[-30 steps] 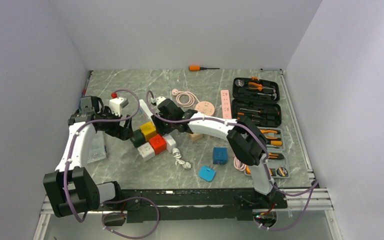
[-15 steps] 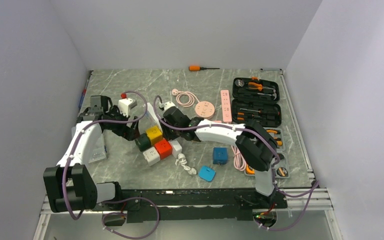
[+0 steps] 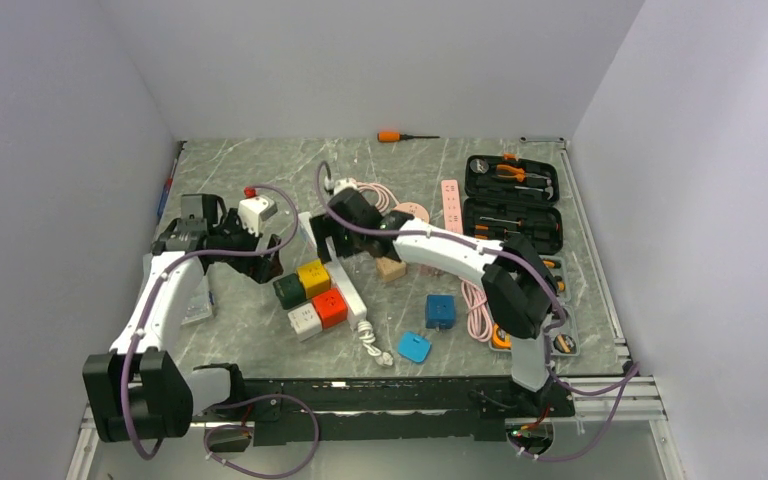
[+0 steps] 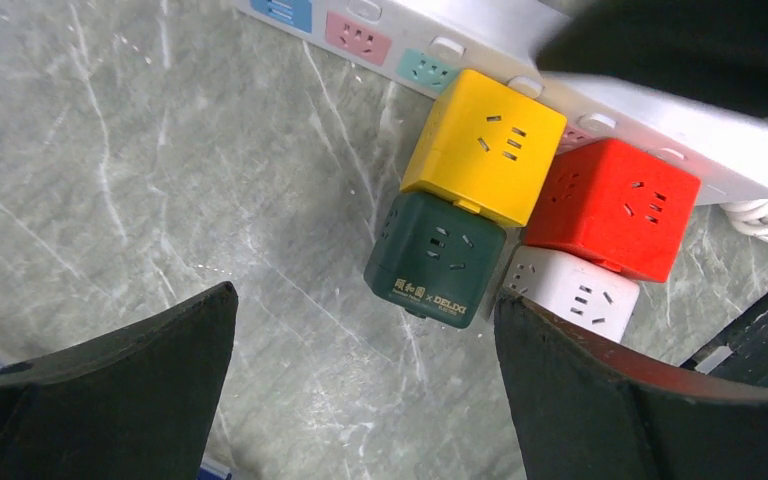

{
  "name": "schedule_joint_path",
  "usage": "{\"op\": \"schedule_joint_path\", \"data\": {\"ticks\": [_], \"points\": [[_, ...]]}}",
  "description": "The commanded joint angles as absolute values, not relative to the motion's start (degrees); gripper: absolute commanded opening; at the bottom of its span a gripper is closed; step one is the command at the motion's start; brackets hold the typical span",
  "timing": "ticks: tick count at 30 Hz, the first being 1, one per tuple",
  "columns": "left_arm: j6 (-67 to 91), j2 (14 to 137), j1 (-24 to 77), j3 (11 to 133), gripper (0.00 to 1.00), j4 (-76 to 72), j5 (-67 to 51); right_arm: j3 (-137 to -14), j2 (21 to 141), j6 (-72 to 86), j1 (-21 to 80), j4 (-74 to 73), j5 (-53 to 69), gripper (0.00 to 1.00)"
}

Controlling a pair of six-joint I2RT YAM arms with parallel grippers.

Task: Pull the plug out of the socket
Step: Remove the plug from the socket.

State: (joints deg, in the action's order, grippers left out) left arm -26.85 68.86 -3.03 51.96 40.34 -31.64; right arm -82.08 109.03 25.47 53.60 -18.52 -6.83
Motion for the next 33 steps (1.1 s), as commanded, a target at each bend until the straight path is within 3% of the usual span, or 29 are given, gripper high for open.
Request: {"op": "schedule_joint_path", "data": {"ticks": [1, 10, 17, 21, 23, 25, 29, 33], "points": [[-28.90, 64.28, -3.24, 52.48, 1.00, 41.35, -33.74, -95.14, 114.89, 23.54, 49.82, -20.99, -1.75, 0.87], [-29.96, 62.45, -3.90, 53.57, 0.99, 44.31, -34.40, -111.95, 129.16, 20.19, 48.78, -27.17, 5.46, 0.86], [-30.24, 62.07, -4.26, 53.85, 0.99, 44.84, -34.78, -112.91, 132.64, 19.41, 48.78, -28.14, 4.92, 0.85], [-30.61, 61.96, -4.20, 53.85, 0.99, 44.86, -34.65, -114.30, 135.33, 20.02, 48.93, -28.96, 4.69, 0.77], [-31.05, 61.86, -4.22, 53.83, 1.00, 45.23, -34.38, -114.72, 136.55, 20.14, 49.11, -28.73, 4.50, 0.70], [-31.72, 61.43, -4.22, 53.69, 0.99, 45.66, -34.29, -114.63, 137.33, 20.32, 49.16, -28.14, 4.38, 0.55], [-33.73, 59.65, -4.17, 53.10, 0.99, 45.35, -33.93, -114.45, 135.71, 21.27, 49.14, -27.36, 4.03, 0.03], [-36.36, 57.43, -3.92, 51.36, 0.99, 42.01, -34.33, -112.57, 129.59, 21.92, 49.29, -24.63, 3.01, 0.00]]}}
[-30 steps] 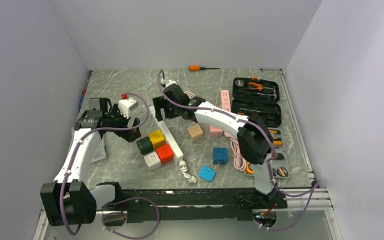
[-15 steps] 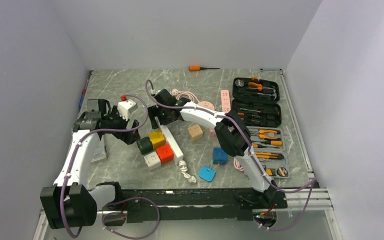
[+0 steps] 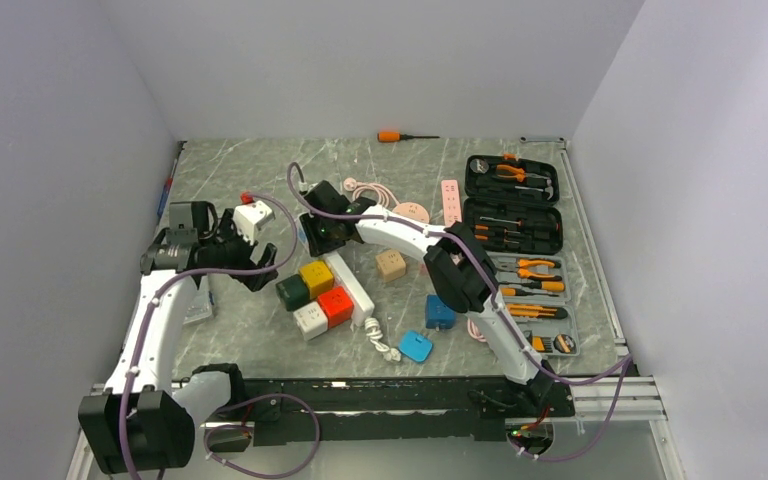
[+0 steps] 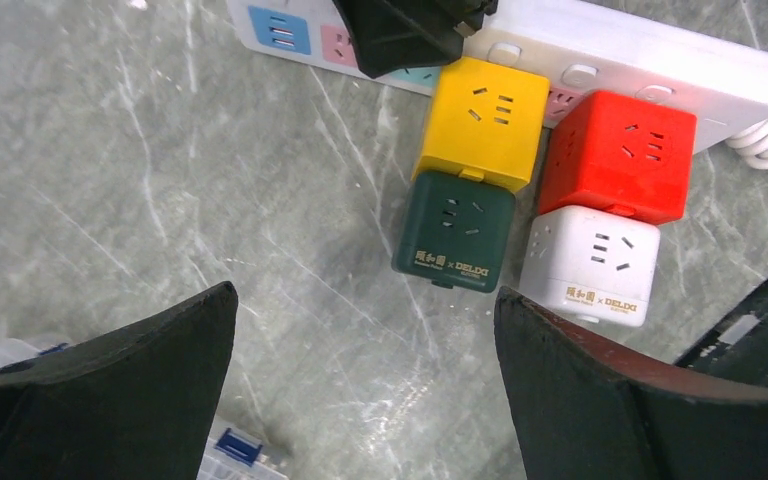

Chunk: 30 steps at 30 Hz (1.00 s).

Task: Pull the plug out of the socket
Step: Remove the plug from the socket.

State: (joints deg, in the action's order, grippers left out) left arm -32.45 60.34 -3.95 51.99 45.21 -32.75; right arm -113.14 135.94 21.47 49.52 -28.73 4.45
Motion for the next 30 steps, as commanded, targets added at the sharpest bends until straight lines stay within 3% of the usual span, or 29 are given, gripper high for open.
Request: {"op": "schedule_joint_path", "data": {"ticks": [1, 18, 25, 30], "points": [[-36.94, 57.18, -3.69, 51.19, 0.99, 41.52, -34.66, -112.23, 128.01, 22.12, 49.47, -24.11, 2.46, 0.00], [-31.96, 47.22, 8.52, 42.88, 0.99, 32.96, -33.55, -107.54, 115.25, 26.37, 54.97, -17.86, -7.08, 0.00], [-44.42, 36.78, 8.74, 38.96, 0.99, 31.42, -33.09, -107.63, 114.79, 28.60, 55.42, -18.43, -8.58, 0.00], [-49.31, 38.02, 9.93, 38.51, 0.99, 32.99, -32.28, -106.88, 114.65, 29.99, 55.67, -18.91, -9.31, 0.00]]}}
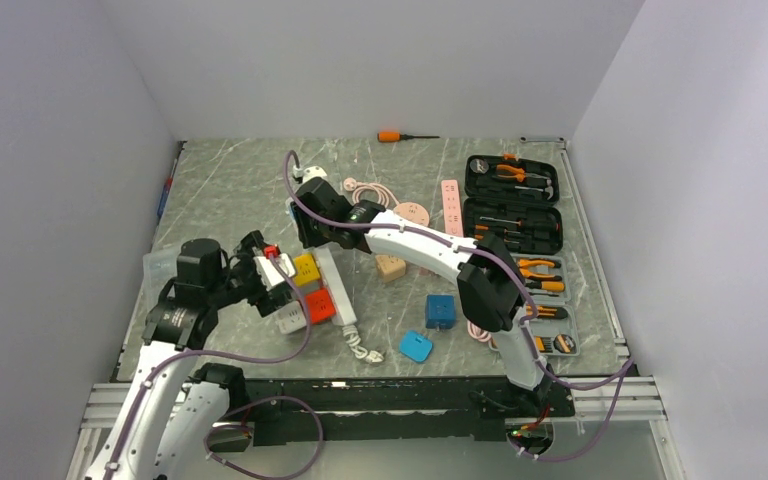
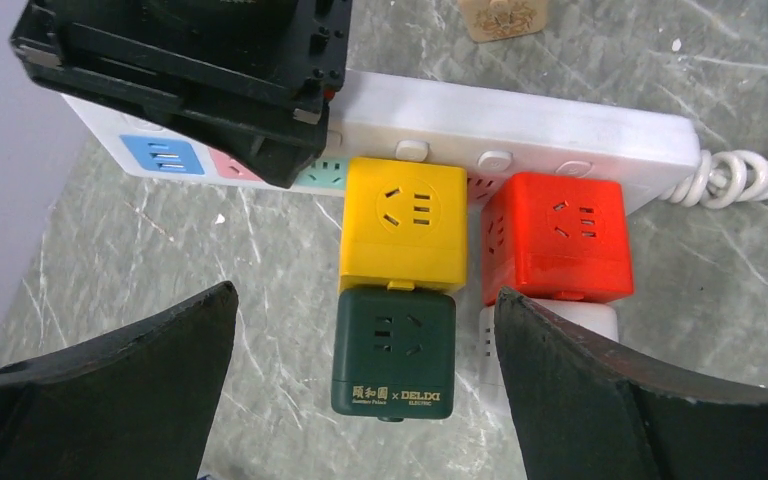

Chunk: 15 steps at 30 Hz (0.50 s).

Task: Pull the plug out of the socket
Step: Remove the plug from the socket.

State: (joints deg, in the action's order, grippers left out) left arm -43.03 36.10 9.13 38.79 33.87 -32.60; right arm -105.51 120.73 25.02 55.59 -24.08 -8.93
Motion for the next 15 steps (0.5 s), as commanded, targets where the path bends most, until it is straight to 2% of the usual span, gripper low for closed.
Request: {"op": "schedule_joint_path", "data": {"ticks": [1, 5, 15], "points": [[-49.25, 38.22, 10.13, 38.24, 0.99, 32.45, -32.04, -106.95, 114.61, 30.05, 55.76, -19.17, -9.44, 0.00], [-51.43, 37.44, 11.71, 36.15, 0.99, 29.02, -32.13, -107.23, 113.90, 29.97, 55.94, -19.94, -9.95, 0.00], [-53.62, 43.61, 15.60, 38.15, 0.99, 31.07, -31.24, -106.26, 111.54, 29.38, 56.77, -20.12, -11.05, 0.00]]}}
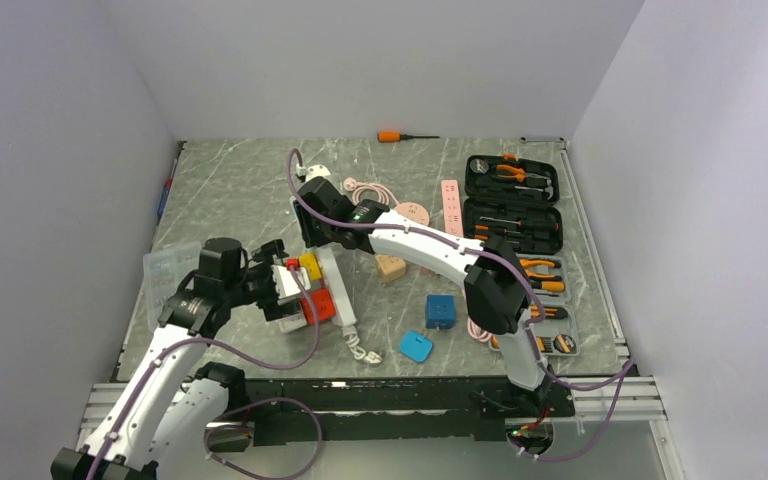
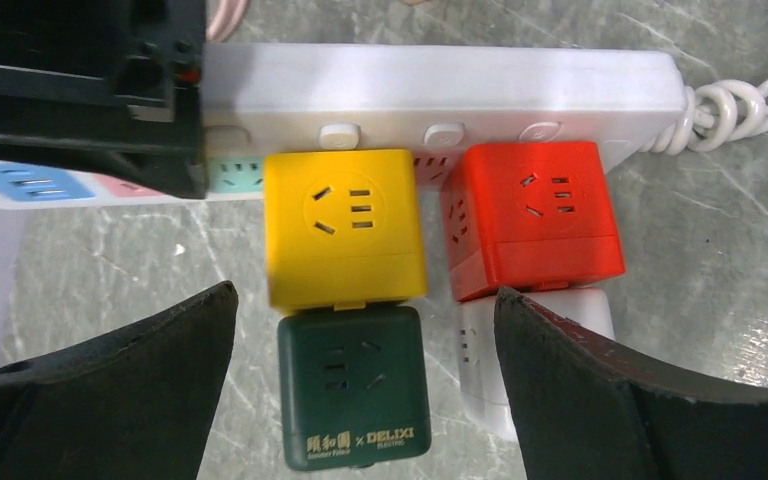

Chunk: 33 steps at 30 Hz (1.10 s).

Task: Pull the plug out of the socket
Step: Remove the plug from the socket.

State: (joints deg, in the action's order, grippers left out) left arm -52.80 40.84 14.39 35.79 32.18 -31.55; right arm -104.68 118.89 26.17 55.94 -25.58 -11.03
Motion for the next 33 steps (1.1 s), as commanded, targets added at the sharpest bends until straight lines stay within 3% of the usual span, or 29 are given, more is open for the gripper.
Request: {"op": "schedule_joint_path", "data": {"ticks": [1, 18, 29, 33], "points": [[-53.66, 44.57, 15.76, 38.67, 0.99, 31.07, -31.20, -106.24, 111.47, 29.24, 56.90, -20.15, -11.10, 0.00], [-55.23, 50.88, 19.67, 38.96, 0.99, 28.33, -21.87, -103.07, 109.27, 29.68, 57.75, -18.33, -10.62, 0.00], [-51.27, 53.55, 23.07, 38.79, 0.90, 25.41, -18.44, -99.71, 107.64, 32.61, 57.98, -15.21, -8.79, 0.00], [-50.46, 54.18, 24.51, 37.96, 0.81, 25.01, -17.88, -99.70, 107.85, 33.11, 58.14, -14.83, -8.22, 0.00]]}}
